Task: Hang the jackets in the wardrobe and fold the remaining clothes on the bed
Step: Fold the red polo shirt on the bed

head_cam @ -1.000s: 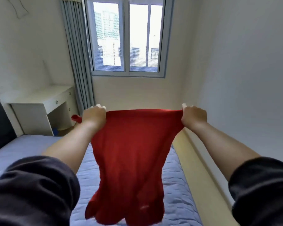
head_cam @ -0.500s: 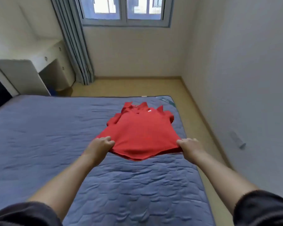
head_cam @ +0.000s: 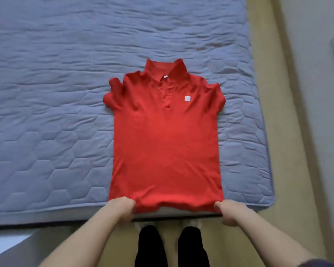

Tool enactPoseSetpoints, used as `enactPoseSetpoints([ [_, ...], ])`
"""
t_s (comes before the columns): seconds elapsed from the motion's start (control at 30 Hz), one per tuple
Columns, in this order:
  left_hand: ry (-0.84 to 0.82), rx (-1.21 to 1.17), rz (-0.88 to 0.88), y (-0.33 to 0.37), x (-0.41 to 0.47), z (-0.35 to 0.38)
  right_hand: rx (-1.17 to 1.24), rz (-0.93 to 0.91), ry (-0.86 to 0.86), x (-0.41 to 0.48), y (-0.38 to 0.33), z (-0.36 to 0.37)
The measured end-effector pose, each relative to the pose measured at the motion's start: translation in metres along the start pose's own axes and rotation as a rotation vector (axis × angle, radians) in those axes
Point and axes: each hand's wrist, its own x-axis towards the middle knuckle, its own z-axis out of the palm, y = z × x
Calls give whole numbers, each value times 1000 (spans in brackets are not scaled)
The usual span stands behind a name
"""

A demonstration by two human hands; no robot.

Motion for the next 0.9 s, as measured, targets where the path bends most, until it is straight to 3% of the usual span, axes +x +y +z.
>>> enactPoseSetpoints([
  [0.1, 200, -137, -56, -15, 25, -23, 107, 43, 132, 28, 3, -21],
  [0.2, 277, -197, -103, -29, 51, -51, 252, 70, 259, 58, 7, -54],
  [0.3, 397, -181, -145, -39, 78, -76, 373, 86, 389, 89, 10, -87],
  [0.47, 792, -128, -171, -46, 126, -114, 505, 123, 659, 144, 16, -142],
  [0.57, 885, -115, -181, -50, 155, -139, 605, 163, 846, 173, 22, -176],
  [0.67, 981, -122, -224, -53, 184, -161, 884, 230, 1099, 198, 35, -206],
  [0.77, 1121, -178, -176, -46, 211, -184, 1273, 415, 1286, 215, 52, -233],
  [0.87, 1151, -194, -116, -31, 236, -197, 1594, 569, 1279, 224, 74, -253],
  [0.9, 1132, -181, -123, -26, 244, -195, 1709, 544, 1228, 227, 83, -258],
])
